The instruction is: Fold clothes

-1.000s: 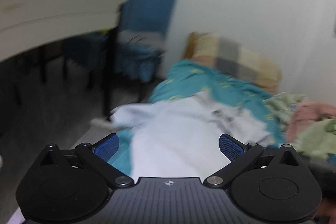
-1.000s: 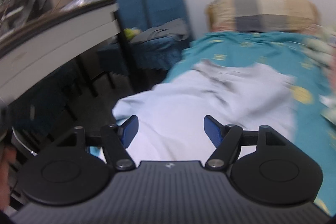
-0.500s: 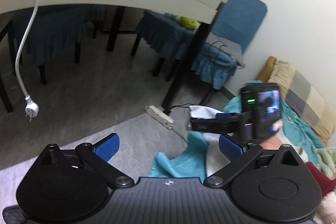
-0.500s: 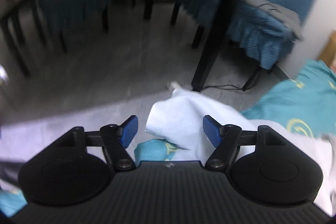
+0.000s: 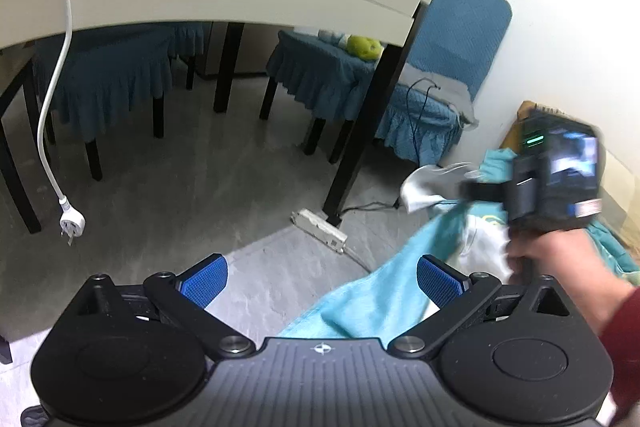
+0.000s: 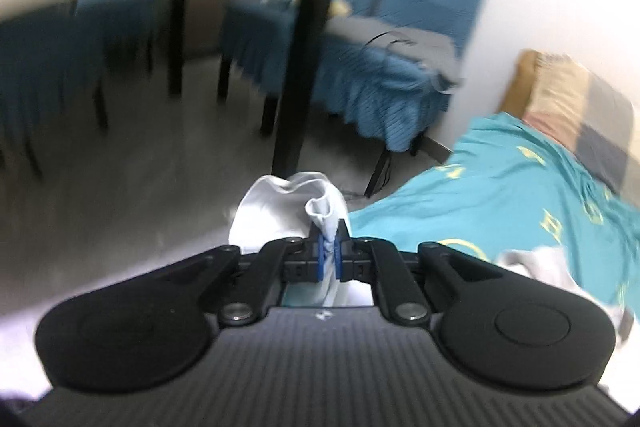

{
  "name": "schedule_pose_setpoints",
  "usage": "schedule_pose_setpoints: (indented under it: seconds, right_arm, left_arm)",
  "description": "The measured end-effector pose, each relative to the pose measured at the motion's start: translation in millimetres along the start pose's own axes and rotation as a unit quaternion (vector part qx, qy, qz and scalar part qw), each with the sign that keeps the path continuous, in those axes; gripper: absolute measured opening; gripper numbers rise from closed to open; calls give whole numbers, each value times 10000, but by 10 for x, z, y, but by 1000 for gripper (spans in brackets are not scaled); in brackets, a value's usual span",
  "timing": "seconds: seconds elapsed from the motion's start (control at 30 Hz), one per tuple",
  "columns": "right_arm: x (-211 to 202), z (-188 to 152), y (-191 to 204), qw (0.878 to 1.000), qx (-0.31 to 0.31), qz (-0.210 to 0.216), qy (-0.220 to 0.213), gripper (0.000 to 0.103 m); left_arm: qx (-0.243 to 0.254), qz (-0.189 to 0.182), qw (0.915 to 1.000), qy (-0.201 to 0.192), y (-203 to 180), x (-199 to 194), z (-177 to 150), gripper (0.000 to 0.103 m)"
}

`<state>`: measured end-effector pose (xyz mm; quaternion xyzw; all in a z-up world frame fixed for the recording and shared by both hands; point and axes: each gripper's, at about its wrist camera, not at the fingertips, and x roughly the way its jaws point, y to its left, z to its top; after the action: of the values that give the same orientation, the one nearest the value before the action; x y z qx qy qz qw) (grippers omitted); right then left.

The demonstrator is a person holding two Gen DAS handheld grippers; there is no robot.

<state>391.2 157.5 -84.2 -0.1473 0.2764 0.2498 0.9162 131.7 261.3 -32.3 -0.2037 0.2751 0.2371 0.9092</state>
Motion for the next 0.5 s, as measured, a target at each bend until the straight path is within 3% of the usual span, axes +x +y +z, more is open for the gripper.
schedule_pose_setpoints:
  seconds: [0.1, 0.17, 0.33, 0.4, 0.5]
  right_arm:
    - [-164, 80, -252, 9985, 444, 290, 139, 8]
    - [-315, 81, -367, 9979, 573, 295, -5, 8]
    - [-688, -12, -661, 9905, 1208, -274, -596, 7]
    - [-886, -179, -904, 9768, 1840, -680, -859, 7]
    - [-1107, -668, -1346, 9405, 2972, -1343, -950, 7]
  left_arm:
    - [124, 31, 9999, -36, -110, -29, -18, 102]
    - [199, 54, 9998, -70, -180, -36, -29, 102]
    - [465, 0, 9989, -56, -351, -23, -109, 102]
    - [591, -75, 9982, -78, -421, -42, -140, 102]
    - [754, -206, 9968, -153, -526, -57, -205, 102]
